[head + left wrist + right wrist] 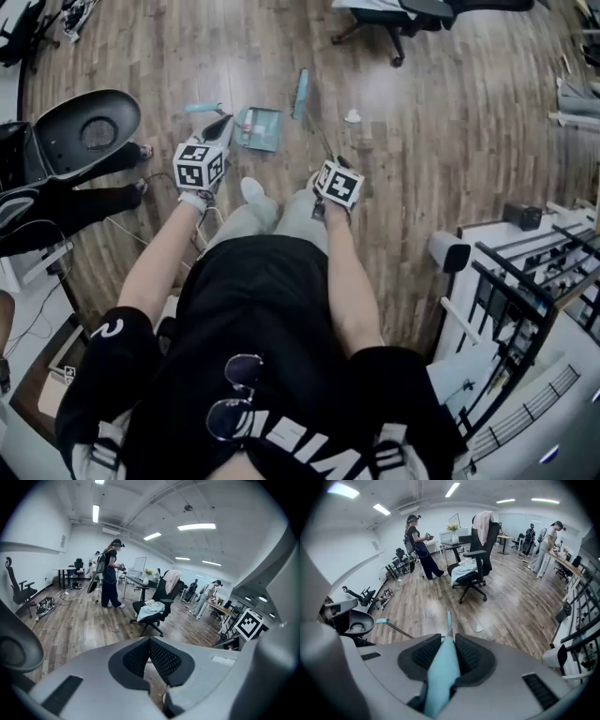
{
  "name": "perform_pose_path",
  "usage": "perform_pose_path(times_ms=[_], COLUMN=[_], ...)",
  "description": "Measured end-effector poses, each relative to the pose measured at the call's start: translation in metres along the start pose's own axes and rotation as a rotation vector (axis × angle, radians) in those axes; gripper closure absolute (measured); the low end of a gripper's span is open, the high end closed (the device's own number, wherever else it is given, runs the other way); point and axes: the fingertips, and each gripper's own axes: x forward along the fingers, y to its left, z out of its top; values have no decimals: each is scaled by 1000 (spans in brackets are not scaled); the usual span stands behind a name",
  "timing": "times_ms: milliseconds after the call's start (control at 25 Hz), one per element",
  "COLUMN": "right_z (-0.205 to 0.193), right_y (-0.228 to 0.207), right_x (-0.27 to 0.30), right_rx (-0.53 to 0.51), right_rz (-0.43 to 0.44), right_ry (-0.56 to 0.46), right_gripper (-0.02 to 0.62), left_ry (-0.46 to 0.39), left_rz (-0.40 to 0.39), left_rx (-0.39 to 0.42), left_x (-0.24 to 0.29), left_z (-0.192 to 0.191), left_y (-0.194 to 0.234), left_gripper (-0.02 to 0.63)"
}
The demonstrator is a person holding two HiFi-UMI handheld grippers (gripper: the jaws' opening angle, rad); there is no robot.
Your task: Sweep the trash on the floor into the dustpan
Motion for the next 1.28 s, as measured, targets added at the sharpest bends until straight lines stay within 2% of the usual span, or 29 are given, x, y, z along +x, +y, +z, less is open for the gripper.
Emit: perform_pose_path(times_ms=[240, 400, 760, 1280], right_z=[51, 83, 104, 117], right_y=[-43, -78, -137, -258], right_x=[-32, -41, -37, -8], right_rx=[7, -22, -8, 46], right_rz=[84, 69, 88, -53], right_ry=[-51, -88, -85, -31], right_gripper=[511, 511, 511, 511], left_ry=[-48, -73, -58, 8], left_rz=[18, 12, 21, -65], left_rx=[-6, 14, 36, 93], left_x=[14, 29, 57, 130], left_z=[34, 54, 56, 63], left_y=[-70, -110, -161, -225], left_gripper=[609, 609, 609, 609])
